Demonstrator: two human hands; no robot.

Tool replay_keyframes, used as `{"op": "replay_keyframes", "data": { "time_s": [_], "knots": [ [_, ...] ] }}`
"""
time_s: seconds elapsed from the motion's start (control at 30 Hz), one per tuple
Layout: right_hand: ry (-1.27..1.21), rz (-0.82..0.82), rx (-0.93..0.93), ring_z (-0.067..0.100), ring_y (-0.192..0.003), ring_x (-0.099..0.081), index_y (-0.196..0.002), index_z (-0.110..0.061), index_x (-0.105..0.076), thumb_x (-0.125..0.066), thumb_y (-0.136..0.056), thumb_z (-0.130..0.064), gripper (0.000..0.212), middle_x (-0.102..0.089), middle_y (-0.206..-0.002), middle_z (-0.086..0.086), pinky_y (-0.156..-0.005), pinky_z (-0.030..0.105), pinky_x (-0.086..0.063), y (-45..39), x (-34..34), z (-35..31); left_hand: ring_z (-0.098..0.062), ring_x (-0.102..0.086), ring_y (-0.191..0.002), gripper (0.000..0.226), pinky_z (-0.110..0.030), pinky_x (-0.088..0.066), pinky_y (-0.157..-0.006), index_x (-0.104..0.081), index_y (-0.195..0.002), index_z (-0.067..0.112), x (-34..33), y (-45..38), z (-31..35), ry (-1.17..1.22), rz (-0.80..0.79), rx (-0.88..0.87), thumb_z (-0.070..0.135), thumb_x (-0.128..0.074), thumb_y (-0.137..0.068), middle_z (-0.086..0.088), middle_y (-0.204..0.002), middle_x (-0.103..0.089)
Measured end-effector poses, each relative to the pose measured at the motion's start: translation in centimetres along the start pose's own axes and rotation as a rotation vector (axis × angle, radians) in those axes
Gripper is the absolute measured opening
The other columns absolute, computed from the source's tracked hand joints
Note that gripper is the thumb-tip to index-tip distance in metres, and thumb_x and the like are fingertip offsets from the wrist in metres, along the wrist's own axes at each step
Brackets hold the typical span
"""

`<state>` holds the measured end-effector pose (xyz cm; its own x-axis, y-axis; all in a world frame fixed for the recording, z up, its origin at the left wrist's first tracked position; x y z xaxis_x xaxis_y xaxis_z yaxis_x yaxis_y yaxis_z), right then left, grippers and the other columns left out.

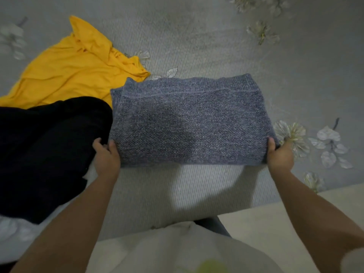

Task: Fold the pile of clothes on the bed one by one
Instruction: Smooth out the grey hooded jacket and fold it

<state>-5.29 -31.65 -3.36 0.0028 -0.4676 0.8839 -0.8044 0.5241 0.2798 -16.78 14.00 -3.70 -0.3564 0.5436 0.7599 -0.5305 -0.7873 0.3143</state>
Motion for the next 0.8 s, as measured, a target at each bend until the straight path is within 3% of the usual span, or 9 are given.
{"op": "replay_keyframes", "data": {
  "time_s": [0.13,0.2,0.27,0.37,0.47,0.57,0.63,0.73,0.8],
  "knots": [
    [0.196,-0.146,-0.100,0.043,-0.110,-0.050,-0.125,0.002,-0.037,-0.049,-0.092,-0.031,0.048,-0.053,-0.118,0.028,-0.089,0.047,-0.039,0.0,-0.6,2.2,-0.035,-0.045,-0.115,0.047,-0.039,-0.033,-0.094,-0.029,-0.135,0.001,-0.5,0.1,-1.8,-0.065,-0.151,0.096,0.025,-0.041,-0.097,-0.024,-0.130,-0.046],
    [0.242,-0.226,-0.159,0.043,-0.116,-0.046,-0.129,0.003,-0.034,-0.050,-0.092,-0.028,0.051,-0.049,-0.124,0.028,-0.091,0.047,-0.038,0.4,-1.4,2.9,-0.036,-0.047,-0.111,0.042,-0.036,-0.034,-0.089,-0.035,-0.130,-0.003,-1.0,0.5,-1.8,-0.150,-0.221,0.015,0.018,-0.046,-0.095,-0.027,-0.125,-0.048],
    [0.271,-0.217,-0.064,0.044,-0.119,-0.042,-0.134,0.000,-0.031,-0.050,-0.091,-0.028,0.054,-0.044,-0.127,0.030,-0.093,0.048,-0.037,0.0,-1.6,2.4,-0.039,-0.045,-0.116,0.054,-0.039,-0.036,-0.092,-0.023,-0.139,-0.002,-1.1,0.0,-1.3,-0.200,-0.260,-0.020,0.017,-0.046,-0.095,-0.027,-0.131,-0.043],
    [0.161,-0.227,0.175,0.043,-0.122,-0.037,-0.141,-0.016,-0.029,-0.051,-0.090,-0.037,0.060,-0.039,-0.132,0.029,-0.101,0.050,-0.032,-1.0,-1.8,-0.5,-0.040,-0.039,-0.125,0.069,-0.045,-0.036,-0.098,0.000,-0.147,0.013,-1.4,-2.0,0.4,-0.142,-0.320,-0.020,0.027,-0.044,-0.095,-0.022,-0.144,-0.032],
    [-0.014,-0.332,0.193,0.040,-0.133,-0.026,-0.143,-0.030,-0.024,-0.053,-0.085,-0.048,0.068,-0.023,-0.145,0.023,-0.110,0.051,-0.023,-2.5,-2.6,-3.1,-0.038,-0.036,-0.129,0.072,-0.046,-0.034,-0.100,0.007,-0.146,0.025,-2.5,-3.7,1.8,-0.073,-0.441,-0.032,0.037,-0.042,-0.094,-0.014,-0.150,-0.024],
    [-0.060,-0.482,0.157,0.036,-0.138,-0.018,-0.145,-0.033,-0.016,-0.056,-0.083,-0.048,0.076,-0.008,-0.152,0.016,-0.113,0.048,-0.019,-4.3,-4.1,-4.5,-0.036,-0.034,-0.131,0.071,-0.044,-0.031,-0.104,0.008,-0.145,0.030,-4.0,-5.3,1.9,-0.083,-0.513,-0.024,0.042,-0.039,-0.093,-0.012,-0.152,-0.020],
    [-0.042,-0.551,0.167,0.034,-0.136,-0.025,-0.145,-0.031,-0.012,-0.058,-0.083,-0.045,0.079,-0.013,-0.153,0.013,-0.112,0.045,-0.023,-5.1,-5.4,-4.7,-0.038,-0.035,-0.129,0.069,-0.042,-0.030,-0.104,0.006,-0.145,0.033,-5.0,-6.3,1.3,-0.170,-0.513,-0.027,0.046,-0.038,-0.093,-0.017,-0.149,-0.024],
    [0.024,-0.496,0.205,0.035,-0.128,-0.038,-0.146,-0.028,-0.012,-0.062,-0.080,-0.045,0.084,-0.033,-0.145,0.017,-0.108,0.045,-0.031,-6.0,-6.5,-4.9,-0.041,-0.039,-0.125,0.068,-0.042,-0.032,-0.103,0.001,-0.144,0.037,-5.7,-7.2,0.6,-0.208,-0.473,-0.052,0.049,-0.038,-0.091,-0.022,-0.144,-0.033],
    [-0.032,-0.514,0.173,0.034,-0.127,-0.041,-0.146,-0.028,-0.011,-0.066,-0.078,-0.042,0.088,-0.036,-0.144,0.014,-0.106,0.042,-0.033,-6.1,-7.0,-5.0,-0.040,-0.043,-0.122,0.067,-0.041,-0.035,-0.099,-0.004,-0.145,0.036,-6.1,-7.3,0.4,-0.214,-0.465,-0.072,0.049,-0.041,-0.090,-0.021,-0.141,-0.038]
  ]
}}
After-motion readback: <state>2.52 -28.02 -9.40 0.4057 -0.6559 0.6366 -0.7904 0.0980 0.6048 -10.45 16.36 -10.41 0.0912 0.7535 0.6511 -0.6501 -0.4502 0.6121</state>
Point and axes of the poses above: each hand's wrist, its own y-axis away from the middle knuckle, its own x-axis out of the back of the hand, z = x × y, the point moved 5 cm from there along -y, towards the middle knuckle
